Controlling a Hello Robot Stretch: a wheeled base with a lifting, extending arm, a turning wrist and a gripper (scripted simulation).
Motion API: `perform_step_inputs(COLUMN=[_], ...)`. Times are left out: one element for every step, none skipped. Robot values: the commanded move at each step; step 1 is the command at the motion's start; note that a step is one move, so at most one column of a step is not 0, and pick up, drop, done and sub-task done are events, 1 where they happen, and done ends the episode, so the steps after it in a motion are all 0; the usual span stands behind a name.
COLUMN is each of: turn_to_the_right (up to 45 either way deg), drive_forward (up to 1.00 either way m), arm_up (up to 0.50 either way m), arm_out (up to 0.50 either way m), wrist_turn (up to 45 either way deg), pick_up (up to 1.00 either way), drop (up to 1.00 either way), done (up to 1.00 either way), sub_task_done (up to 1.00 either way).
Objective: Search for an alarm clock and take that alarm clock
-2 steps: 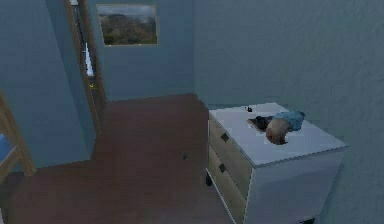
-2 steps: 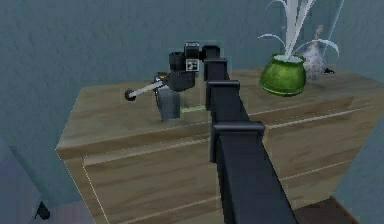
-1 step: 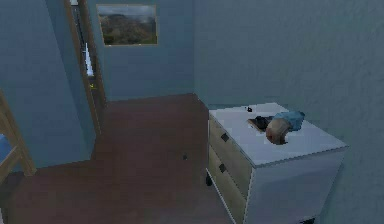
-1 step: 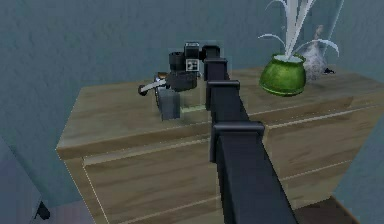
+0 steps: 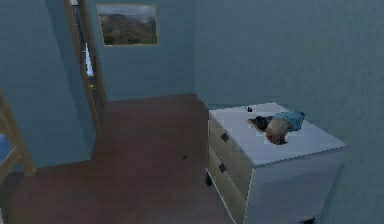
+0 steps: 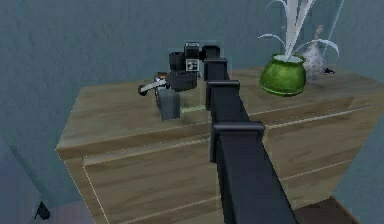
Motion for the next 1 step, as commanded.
perform_step_inputs(turn_to_the_right=[0.0], drive_forward=[0.0], arm_up=[0.0], arm_out=[0.0], wrist_turn=[0.0], pick_up=[0.0], drop=[0.0], done=[1.0], sub_task_done=[0.0])
